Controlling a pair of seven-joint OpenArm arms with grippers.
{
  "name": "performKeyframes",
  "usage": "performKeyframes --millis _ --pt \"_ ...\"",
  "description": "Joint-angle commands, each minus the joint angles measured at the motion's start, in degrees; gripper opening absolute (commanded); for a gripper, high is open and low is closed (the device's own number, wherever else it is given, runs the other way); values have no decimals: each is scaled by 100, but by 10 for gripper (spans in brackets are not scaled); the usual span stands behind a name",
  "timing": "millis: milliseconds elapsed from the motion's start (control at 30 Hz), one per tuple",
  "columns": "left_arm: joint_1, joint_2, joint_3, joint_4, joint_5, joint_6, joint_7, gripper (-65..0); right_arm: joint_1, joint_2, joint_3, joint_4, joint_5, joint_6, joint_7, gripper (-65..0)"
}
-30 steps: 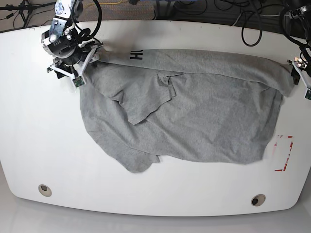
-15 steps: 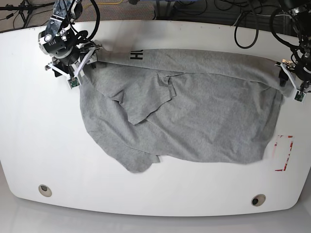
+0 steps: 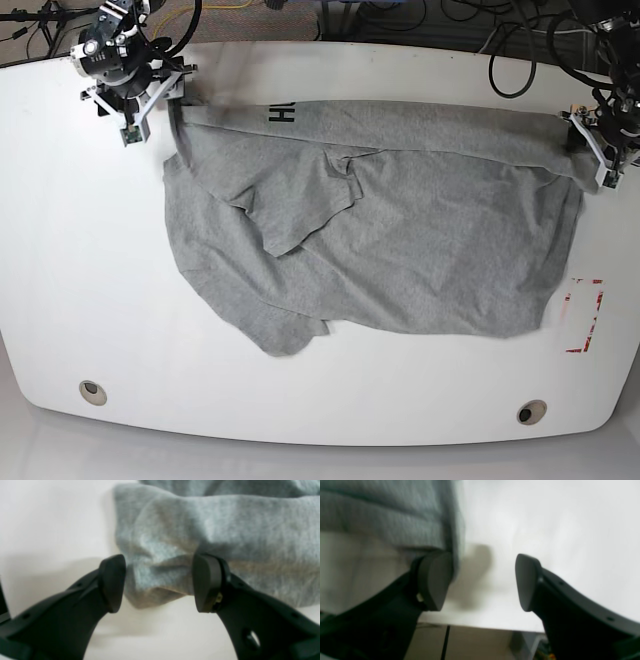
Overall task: Fold the T-shirt properly
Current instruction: 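Open the right gripper and regrasp the shirt edge beside it, then pull the held shirt edge away from the left gripper with the right gripper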
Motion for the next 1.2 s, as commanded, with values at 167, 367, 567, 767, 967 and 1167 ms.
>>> performKeyframes --millis 167,367,567,767,967,1167 --pt "-152 -145 -42 55 -38 14 -107 -257 -198 -202 16 67 405 -10 -9 -241" --pt "-152 -145 -42 55 -38 14 -107 -257 -181 -413 16 59 422 -10 -18 -241" --pt "-152 -145 -42 55 -38 14 -107 -257 -163 -519 8 59 475 -10 -18 -238" --pt "-143 -154 -42 46 -38 14 -107 -257 -216 -510 16 50 1143 -10 -308 -239" --pt "-143 -154 -42 46 -38 14 -107 -257 -181 -492 25 15 1178 -10 -422 -241" --pt "-143 -162 -42 46 -38 14 -107 -257 -163 -475 34 -249 1108 -10 -414 -243"
